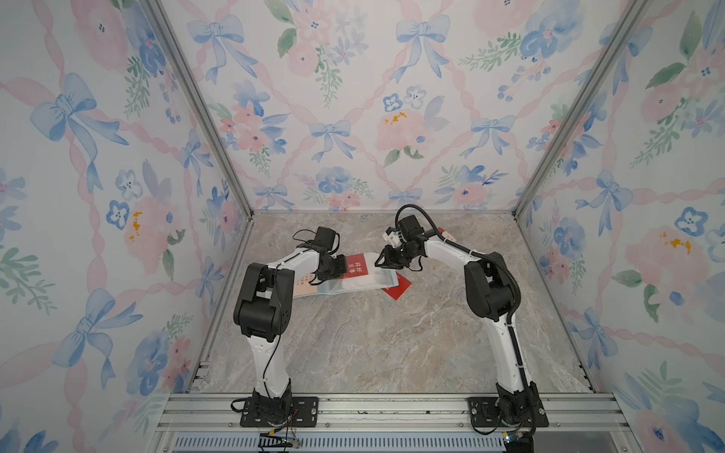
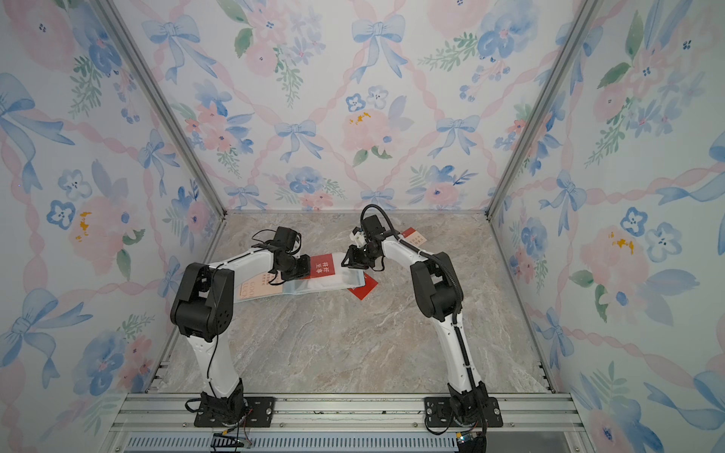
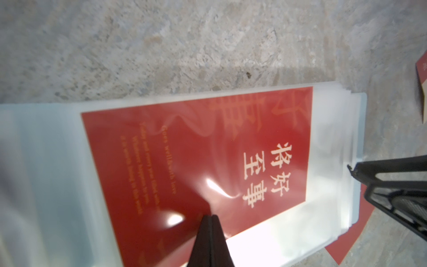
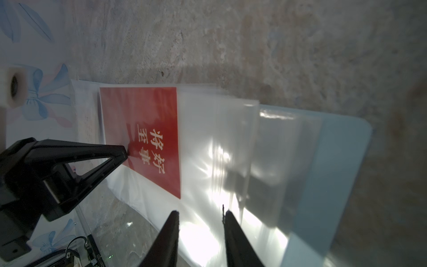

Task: Place the photos into the photo albums
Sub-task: Turn the page of the photo album at the center of the board.

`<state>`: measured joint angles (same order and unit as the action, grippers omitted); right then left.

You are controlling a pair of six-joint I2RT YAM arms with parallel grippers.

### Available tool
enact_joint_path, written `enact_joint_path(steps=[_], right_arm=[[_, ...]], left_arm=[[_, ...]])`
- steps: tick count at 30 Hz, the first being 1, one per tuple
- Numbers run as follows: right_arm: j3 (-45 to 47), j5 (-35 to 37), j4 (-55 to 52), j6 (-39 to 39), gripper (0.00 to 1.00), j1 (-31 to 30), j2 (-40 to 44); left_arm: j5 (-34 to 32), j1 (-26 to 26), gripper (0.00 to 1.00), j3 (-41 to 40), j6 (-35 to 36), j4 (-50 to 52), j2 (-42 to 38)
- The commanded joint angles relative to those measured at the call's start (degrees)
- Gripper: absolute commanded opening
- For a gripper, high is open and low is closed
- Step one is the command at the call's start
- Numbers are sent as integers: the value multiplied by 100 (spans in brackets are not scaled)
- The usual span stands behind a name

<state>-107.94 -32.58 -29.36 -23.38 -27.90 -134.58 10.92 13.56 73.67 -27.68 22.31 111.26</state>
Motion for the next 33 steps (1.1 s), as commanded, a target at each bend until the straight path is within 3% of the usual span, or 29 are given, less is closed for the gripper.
enact_joint_path(steps=[1,11,22,33], right_arm=[[-268,-76,-208,112,34,-148,-180],[-682,23,-541,223,34,-277,-545],[-1076,165,-862,301,34,-401,-895],[-1285,-486,-397,-131,34,-609,-988]], left_arm=[[-203,-195,0,-254,50,139,-216],[-239,-600,0,-581,175,141,-461],[-217,-666,0,-634,220,139,-429],[-182,-667,0,-670,227,139,-425]])
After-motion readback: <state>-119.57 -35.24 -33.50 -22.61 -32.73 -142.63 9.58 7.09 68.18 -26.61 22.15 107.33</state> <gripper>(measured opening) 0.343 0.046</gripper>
